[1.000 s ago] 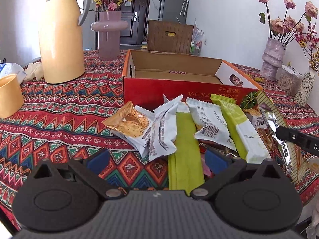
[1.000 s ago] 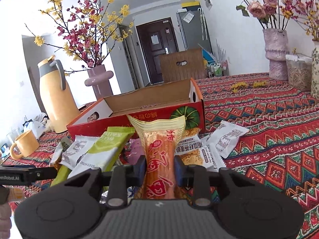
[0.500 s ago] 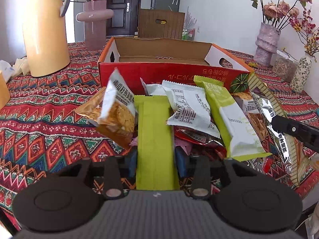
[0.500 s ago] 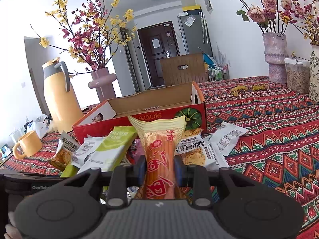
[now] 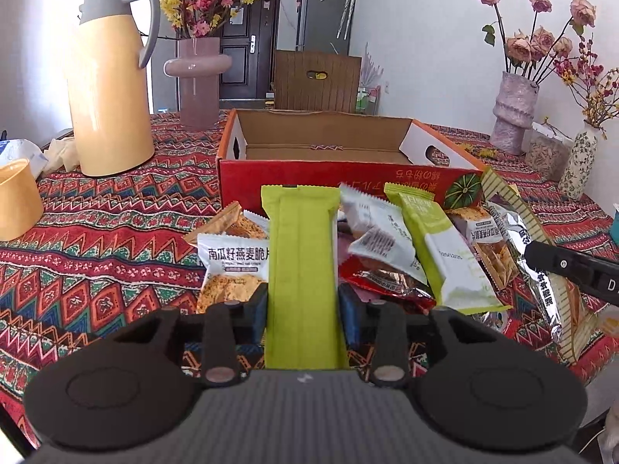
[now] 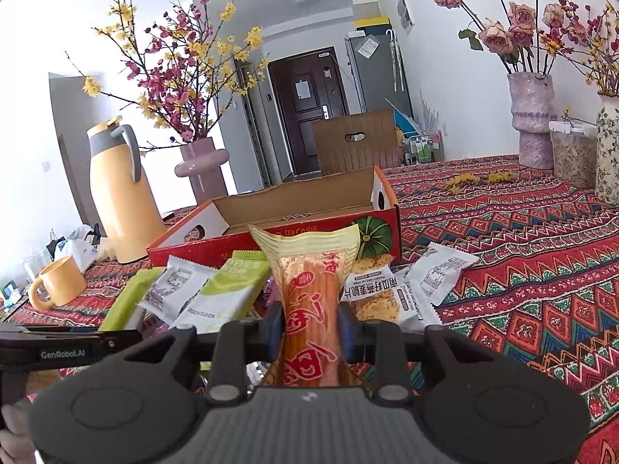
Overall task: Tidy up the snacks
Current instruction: 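Lift both snacks into the box and open both grippers to drop them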
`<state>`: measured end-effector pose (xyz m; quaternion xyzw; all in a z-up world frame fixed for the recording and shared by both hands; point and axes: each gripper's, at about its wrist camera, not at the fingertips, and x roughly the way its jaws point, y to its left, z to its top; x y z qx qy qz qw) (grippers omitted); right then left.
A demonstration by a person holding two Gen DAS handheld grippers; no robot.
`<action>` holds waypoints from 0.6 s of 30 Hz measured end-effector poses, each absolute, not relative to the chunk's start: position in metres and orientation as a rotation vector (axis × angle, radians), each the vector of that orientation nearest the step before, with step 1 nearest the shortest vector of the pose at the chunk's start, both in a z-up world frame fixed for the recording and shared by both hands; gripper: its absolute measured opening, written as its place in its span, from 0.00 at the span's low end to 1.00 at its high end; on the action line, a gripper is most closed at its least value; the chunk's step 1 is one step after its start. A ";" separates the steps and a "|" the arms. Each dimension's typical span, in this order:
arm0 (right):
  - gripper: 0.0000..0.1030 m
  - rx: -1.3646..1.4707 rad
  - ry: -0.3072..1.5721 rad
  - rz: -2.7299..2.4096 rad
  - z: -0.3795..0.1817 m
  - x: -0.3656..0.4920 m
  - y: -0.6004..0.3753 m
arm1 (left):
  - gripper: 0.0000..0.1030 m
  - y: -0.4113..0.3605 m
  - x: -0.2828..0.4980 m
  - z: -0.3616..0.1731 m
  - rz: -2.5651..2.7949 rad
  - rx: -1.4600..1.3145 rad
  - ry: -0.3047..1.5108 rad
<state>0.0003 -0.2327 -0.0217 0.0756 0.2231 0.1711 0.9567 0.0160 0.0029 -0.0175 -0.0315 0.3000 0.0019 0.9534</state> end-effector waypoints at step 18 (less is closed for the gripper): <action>0.28 0.122 0.388 0.340 -0.001 0.010 -0.221 | 0.37 0.011 0.018 0.011 0.018 -0.067 0.516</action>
